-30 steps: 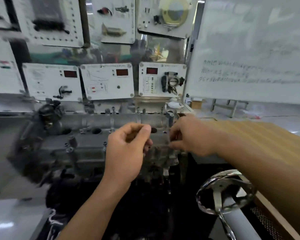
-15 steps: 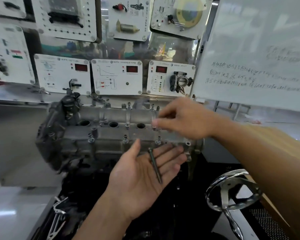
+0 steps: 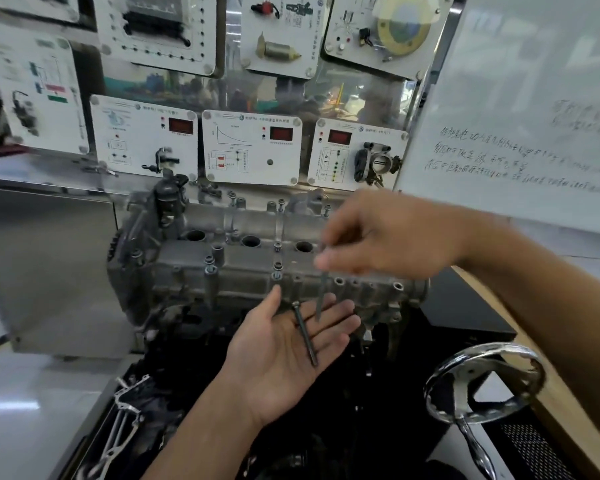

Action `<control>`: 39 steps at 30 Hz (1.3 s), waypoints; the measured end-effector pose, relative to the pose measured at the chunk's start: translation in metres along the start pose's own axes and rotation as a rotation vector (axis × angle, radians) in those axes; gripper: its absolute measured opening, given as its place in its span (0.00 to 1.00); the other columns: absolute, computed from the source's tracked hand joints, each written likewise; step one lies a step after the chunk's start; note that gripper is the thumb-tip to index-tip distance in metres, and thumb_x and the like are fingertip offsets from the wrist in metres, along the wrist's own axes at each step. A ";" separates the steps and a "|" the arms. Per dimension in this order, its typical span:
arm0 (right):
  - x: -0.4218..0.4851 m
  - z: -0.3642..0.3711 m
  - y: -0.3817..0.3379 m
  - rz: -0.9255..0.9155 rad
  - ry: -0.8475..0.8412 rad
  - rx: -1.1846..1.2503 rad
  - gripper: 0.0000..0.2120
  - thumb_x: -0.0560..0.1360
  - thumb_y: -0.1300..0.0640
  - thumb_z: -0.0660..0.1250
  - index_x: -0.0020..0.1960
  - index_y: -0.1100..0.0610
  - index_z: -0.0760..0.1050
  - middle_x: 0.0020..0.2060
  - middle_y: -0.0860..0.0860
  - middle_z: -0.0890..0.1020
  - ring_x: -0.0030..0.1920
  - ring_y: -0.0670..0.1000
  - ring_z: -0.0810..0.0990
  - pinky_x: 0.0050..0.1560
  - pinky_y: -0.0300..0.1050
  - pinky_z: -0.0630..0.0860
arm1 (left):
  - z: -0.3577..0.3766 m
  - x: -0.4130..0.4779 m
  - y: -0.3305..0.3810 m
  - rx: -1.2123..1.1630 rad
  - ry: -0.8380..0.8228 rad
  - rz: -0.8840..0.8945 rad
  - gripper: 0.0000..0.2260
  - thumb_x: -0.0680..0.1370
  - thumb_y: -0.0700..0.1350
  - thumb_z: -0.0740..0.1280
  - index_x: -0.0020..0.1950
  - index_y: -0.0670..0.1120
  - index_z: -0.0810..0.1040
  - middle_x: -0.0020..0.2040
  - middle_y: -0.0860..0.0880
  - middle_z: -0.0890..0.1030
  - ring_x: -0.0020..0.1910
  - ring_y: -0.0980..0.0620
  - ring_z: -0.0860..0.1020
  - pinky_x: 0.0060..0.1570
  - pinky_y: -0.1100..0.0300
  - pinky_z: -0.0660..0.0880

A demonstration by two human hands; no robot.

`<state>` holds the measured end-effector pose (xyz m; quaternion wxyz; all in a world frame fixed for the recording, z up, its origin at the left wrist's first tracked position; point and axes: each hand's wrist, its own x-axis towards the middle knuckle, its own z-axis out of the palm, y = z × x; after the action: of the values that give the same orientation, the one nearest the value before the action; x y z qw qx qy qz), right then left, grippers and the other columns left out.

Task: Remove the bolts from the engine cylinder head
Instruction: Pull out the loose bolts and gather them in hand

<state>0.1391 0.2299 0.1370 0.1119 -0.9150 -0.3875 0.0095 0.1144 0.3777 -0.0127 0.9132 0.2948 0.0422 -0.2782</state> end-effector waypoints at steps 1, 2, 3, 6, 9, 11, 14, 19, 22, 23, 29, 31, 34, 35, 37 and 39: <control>0.006 0.013 -0.008 0.023 -0.112 -0.048 0.17 0.79 0.49 0.66 0.38 0.60 0.80 0.28 0.53 0.79 0.26 0.48 0.73 0.29 0.42 0.72 | 0.000 -0.001 0.000 0.000 -0.020 0.002 0.33 0.83 0.61 0.51 0.62 0.35 0.80 0.60 0.37 0.82 0.55 0.39 0.83 0.50 0.53 0.81; 0.012 0.028 -0.014 0.043 -0.175 -0.116 0.17 0.79 0.49 0.66 0.39 0.60 0.80 0.29 0.54 0.80 0.28 0.49 0.74 0.32 0.44 0.73 | 0.000 -0.002 0.001 -0.010 -0.041 0.004 0.32 0.83 0.60 0.51 0.59 0.36 0.82 0.58 0.37 0.82 0.54 0.39 0.84 0.49 0.53 0.81; 0.018 0.040 -0.016 0.054 -0.175 -0.174 0.17 0.79 0.49 0.67 0.40 0.60 0.81 0.29 0.54 0.80 0.30 0.49 0.75 0.34 0.44 0.72 | 0.000 -0.003 0.001 -0.027 -0.053 0.002 0.30 0.84 0.59 0.51 0.57 0.36 0.83 0.57 0.36 0.83 0.52 0.39 0.84 0.49 0.53 0.81; 0.033 0.048 -0.007 0.101 0.113 -0.142 0.14 0.76 0.46 0.70 0.42 0.56 0.84 0.27 0.46 0.79 0.28 0.42 0.76 0.28 0.33 0.69 | -0.011 -0.010 0.003 -0.118 -0.046 -0.038 0.27 0.84 0.55 0.53 0.59 0.35 0.82 0.59 0.36 0.82 0.50 0.39 0.85 0.45 0.53 0.82; 0.044 0.044 0.001 0.178 0.324 -0.097 0.16 0.73 0.41 0.72 0.48 0.54 0.84 0.33 0.39 0.77 0.32 0.38 0.75 0.33 0.27 0.67 | -0.020 -0.021 0.001 -0.187 -0.054 -0.091 0.27 0.84 0.55 0.53 0.60 0.34 0.81 0.59 0.38 0.83 0.46 0.39 0.85 0.40 0.52 0.83; 0.055 0.054 0.002 0.182 0.194 -0.134 0.17 0.73 0.41 0.72 0.52 0.54 0.83 0.39 0.41 0.80 0.38 0.40 0.78 0.40 0.34 0.73 | -0.024 -0.024 -0.001 -0.218 -0.042 -0.111 0.28 0.84 0.54 0.53 0.60 0.32 0.80 0.58 0.37 0.83 0.45 0.38 0.85 0.39 0.51 0.82; 0.064 0.064 -0.002 0.175 0.109 -0.235 0.08 0.76 0.51 0.71 0.46 0.56 0.84 0.40 0.48 0.84 0.40 0.48 0.81 0.46 0.48 0.81 | -0.027 -0.023 0.003 -0.265 -0.001 -0.092 0.26 0.84 0.51 0.52 0.63 0.32 0.79 0.55 0.37 0.84 0.41 0.38 0.85 0.37 0.52 0.82; 0.065 0.063 -0.001 0.141 0.066 -0.256 0.06 0.78 0.55 0.69 0.47 0.56 0.83 0.39 0.46 0.82 0.40 0.47 0.80 0.48 0.49 0.80 | -0.037 -0.022 0.019 -0.327 0.075 -0.004 0.23 0.84 0.50 0.53 0.57 0.35 0.80 0.48 0.37 0.84 0.39 0.40 0.85 0.35 0.53 0.82; 0.058 0.053 -0.005 0.096 0.078 -0.207 0.05 0.79 0.56 0.66 0.47 0.54 0.80 0.40 0.44 0.81 0.41 0.43 0.80 0.46 0.41 0.77 | -0.042 -0.025 0.026 -0.315 0.091 0.031 0.24 0.84 0.55 0.55 0.54 0.36 0.80 0.48 0.37 0.84 0.39 0.40 0.85 0.35 0.53 0.82; 0.056 0.041 -0.007 0.058 0.141 -0.206 0.05 0.79 0.56 0.66 0.48 0.53 0.80 0.40 0.44 0.81 0.41 0.42 0.80 0.47 0.40 0.76 | -0.043 -0.026 0.027 -0.307 0.088 0.039 0.24 0.83 0.56 0.56 0.54 0.36 0.79 0.48 0.37 0.84 0.40 0.40 0.85 0.36 0.53 0.82; 0.052 0.001 -0.037 -0.190 -0.006 -0.076 0.09 0.78 0.51 0.67 0.47 0.53 0.84 0.33 0.43 0.83 0.32 0.43 0.79 0.34 0.31 0.73 | -0.036 -0.025 0.037 -0.237 0.102 0.103 0.25 0.83 0.57 0.56 0.55 0.36 0.79 0.48 0.38 0.84 0.42 0.40 0.85 0.40 0.54 0.82; 0.064 0.036 -0.045 -0.137 -0.151 -0.119 0.09 0.79 0.52 0.67 0.49 0.55 0.85 0.37 0.47 0.85 0.35 0.45 0.81 0.40 0.42 0.78 | -0.035 -0.027 0.039 -0.212 0.086 0.117 0.25 0.83 0.55 0.57 0.52 0.35 0.83 0.47 0.40 0.83 0.42 0.42 0.85 0.41 0.54 0.82; 0.077 0.069 -0.037 -0.078 0.016 -0.160 0.11 0.78 0.48 0.68 0.49 0.55 0.84 0.37 0.47 0.84 0.37 0.43 0.80 0.40 0.41 0.76 | -0.040 -0.031 0.036 -0.217 0.086 0.101 0.22 0.83 0.54 0.58 0.47 0.37 0.83 0.44 0.41 0.82 0.38 0.44 0.83 0.36 0.57 0.82; 0.081 0.071 -0.034 -0.037 0.133 -0.106 0.12 0.77 0.46 0.69 0.48 0.54 0.84 0.32 0.44 0.81 0.33 0.41 0.78 0.34 0.34 0.72 | -0.044 -0.033 0.035 -0.237 0.104 0.091 0.22 0.83 0.54 0.59 0.47 0.37 0.81 0.43 0.41 0.82 0.36 0.44 0.83 0.34 0.58 0.81; 0.090 0.069 -0.029 0.015 0.318 -0.085 0.12 0.76 0.44 0.70 0.49 0.52 0.84 0.28 0.39 0.73 0.28 0.38 0.73 0.31 0.29 0.66 | -0.051 -0.036 0.034 -0.285 0.138 0.087 0.22 0.83 0.55 0.58 0.49 0.37 0.80 0.42 0.41 0.82 0.33 0.44 0.82 0.31 0.60 0.80; 0.103 0.072 -0.029 -0.005 0.285 -0.233 0.14 0.76 0.43 0.69 0.55 0.50 0.82 0.34 0.38 0.74 0.34 0.38 0.72 0.40 0.35 0.71 | -0.056 -0.037 0.036 -0.315 0.154 0.098 0.22 0.83 0.55 0.58 0.49 0.37 0.80 0.42 0.41 0.82 0.32 0.44 0.82 0.30 0.59 0.80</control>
<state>0.1834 0.3367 0.0802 0.0589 -0.9129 -0.3683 -0.1657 0.1071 0.4512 -0.0319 0.9546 0.1704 0.1405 -0.2001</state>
